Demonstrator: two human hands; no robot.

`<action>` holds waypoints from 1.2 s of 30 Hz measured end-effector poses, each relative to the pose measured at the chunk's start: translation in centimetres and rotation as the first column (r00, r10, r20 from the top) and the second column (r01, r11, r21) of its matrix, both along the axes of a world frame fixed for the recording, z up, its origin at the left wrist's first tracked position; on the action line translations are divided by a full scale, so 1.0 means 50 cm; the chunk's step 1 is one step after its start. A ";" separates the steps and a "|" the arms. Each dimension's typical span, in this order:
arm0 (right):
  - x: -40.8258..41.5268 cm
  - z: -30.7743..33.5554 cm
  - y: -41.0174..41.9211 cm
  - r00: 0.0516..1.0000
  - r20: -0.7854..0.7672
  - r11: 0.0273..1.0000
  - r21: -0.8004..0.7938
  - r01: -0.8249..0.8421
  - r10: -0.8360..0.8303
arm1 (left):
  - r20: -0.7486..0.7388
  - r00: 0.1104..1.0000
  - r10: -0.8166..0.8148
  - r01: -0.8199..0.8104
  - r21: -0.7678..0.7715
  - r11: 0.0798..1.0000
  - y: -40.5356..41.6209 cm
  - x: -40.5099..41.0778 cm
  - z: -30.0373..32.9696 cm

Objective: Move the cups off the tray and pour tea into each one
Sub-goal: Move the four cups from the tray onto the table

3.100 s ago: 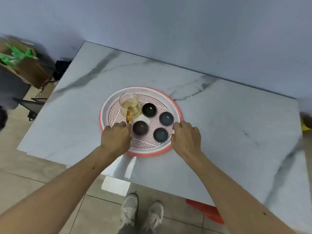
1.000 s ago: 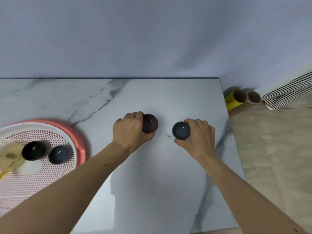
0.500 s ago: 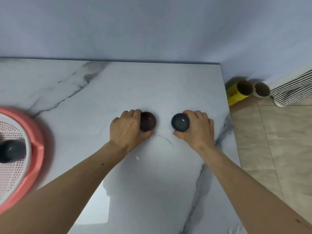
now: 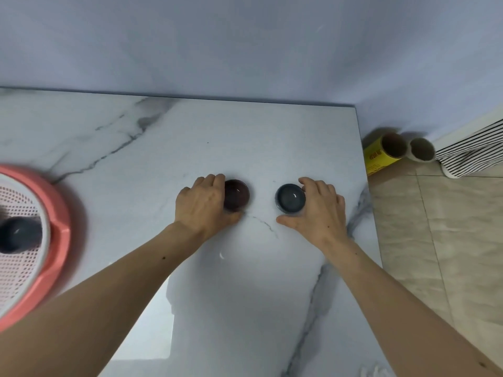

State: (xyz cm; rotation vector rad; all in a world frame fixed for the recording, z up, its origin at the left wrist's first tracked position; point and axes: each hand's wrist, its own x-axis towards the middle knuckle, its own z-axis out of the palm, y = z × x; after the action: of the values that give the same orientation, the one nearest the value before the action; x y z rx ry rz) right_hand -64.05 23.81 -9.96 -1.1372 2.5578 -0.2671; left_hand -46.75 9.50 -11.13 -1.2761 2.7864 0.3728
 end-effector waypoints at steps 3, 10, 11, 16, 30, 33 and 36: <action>0.012 0.028 0.003 0.998 -0.039 0.999 -0.014 -0.043 0.042 | 0.022 1.000 -0.001 0.001 -0.006 1.000 0.000 0.012 0.027; 0.073 0.116 -0.025 0.972 -0.109 0.978 -0.008 -0.211 0.209 | 0.089 0.996 -0.023 0.027 -0.041 0.999 -0.018 0.101 0.133; 0.087 0.129 -0.034 0.966 -0.107 0.972 -0.008 -0.236 0.234 | 0.093 0.996 -0.006 0.010 -0.046 0.999 -0.022 0.120 0.148; 0.175 0.189 -0.105 0.929 -0.141 0.934 -0.050 -0.353 0.343 | 0.108 0.991 0.077 -0.070 -0.072 0.995 -0.050 0.233 0.210; 0.556 0.238 -0.314 0.884 -0.093 0.882 -0.080 -0.465 0.458 | 0.178 0.962 0.207 -0.197 -0.071 0.978 -0.179 0.657 0.297; 0.635 0.230 -0.346 0.892 -0.097 0.889 -0.085 -0.449 0.441 | 0.195 0.960 0.200 -0.191 -0.067 0.979 -0.213 0.732 0.287; 0.690 0.220 -0.371 0.885 -0.099 0.885 -0.060 -0.462 0.455 | 0.218 0.955 0.201 -0.193 -0.055 0.980 -0.232 0.779 0.270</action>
State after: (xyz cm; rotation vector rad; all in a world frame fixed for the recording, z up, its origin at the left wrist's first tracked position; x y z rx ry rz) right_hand -29.55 5.28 1.06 -1.7727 2.2659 -0.2108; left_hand -7.82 -2.12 2.36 -1.5068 2.4983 0.1787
